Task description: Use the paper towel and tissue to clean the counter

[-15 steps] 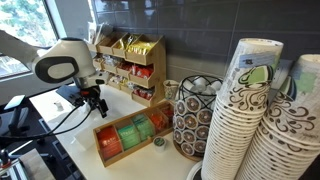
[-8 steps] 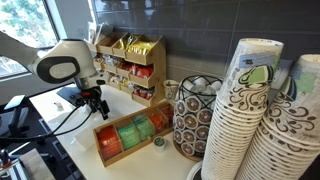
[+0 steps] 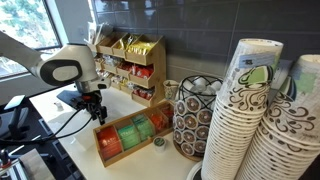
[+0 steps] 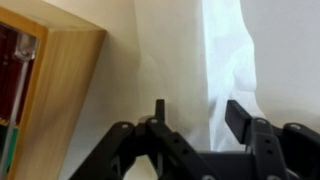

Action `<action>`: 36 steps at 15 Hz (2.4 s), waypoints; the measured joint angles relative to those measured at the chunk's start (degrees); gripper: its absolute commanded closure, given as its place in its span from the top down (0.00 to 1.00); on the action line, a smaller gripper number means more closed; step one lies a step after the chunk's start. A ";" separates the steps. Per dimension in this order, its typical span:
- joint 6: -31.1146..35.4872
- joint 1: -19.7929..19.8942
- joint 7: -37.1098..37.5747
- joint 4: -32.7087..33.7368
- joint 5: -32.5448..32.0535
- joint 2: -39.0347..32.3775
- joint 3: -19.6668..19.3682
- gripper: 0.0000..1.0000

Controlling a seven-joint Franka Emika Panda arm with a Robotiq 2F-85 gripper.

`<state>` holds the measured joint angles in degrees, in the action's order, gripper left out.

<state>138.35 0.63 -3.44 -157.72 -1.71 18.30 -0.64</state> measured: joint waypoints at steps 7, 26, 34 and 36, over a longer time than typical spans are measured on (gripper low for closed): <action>-6.14 0.03 -0.83 0.58 -2.95 1.97 0.09 0.02; -30.86 -14.75 -25.93 0.70 -2.75 16.89 1.38 0.07; -30.73 -17.13 -31.34 0.87 -1.04 16.44 1.42 0.07; -30.46 -19.30 -35.92 0.70 1.15 16.16 1.39 0.07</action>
<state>107.89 -18.67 -39.36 -157.02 -0.56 34.46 0.75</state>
